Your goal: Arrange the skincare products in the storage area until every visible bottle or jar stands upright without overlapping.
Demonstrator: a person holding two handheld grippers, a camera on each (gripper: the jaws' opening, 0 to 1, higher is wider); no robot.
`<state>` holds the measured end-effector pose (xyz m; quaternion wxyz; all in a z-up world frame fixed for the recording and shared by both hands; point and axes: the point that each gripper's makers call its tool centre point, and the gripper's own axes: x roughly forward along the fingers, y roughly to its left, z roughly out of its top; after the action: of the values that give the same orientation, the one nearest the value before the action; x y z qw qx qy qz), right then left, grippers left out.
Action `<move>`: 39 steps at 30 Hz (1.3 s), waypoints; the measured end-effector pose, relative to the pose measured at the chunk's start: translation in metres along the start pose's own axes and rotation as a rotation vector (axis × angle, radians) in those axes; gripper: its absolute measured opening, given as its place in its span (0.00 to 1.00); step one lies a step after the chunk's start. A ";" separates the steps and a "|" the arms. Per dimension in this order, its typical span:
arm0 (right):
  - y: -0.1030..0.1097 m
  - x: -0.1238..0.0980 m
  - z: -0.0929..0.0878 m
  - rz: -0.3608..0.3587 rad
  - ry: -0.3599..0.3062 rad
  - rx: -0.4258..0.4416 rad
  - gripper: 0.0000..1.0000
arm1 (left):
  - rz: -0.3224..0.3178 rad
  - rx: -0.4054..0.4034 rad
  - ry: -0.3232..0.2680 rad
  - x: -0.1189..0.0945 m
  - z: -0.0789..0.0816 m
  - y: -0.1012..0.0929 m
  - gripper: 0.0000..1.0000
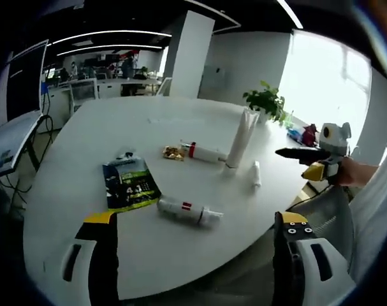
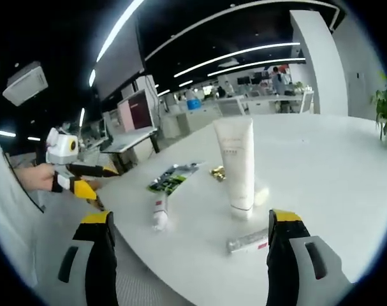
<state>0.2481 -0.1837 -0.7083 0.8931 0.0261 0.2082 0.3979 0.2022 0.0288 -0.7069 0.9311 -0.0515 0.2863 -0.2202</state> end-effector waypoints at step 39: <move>-0.035 0.014 -0.039 -0.094 0.238 0.144 0.85 | -0.009 -0.033 0.045 0.009 -0.008 0.003 0.91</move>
<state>0.2654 -0.2025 -0.7563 0.8756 0.0327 0.3417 0.3399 0.2057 0.0275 -0.7189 0.9225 -0.0632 0.3104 -0.2207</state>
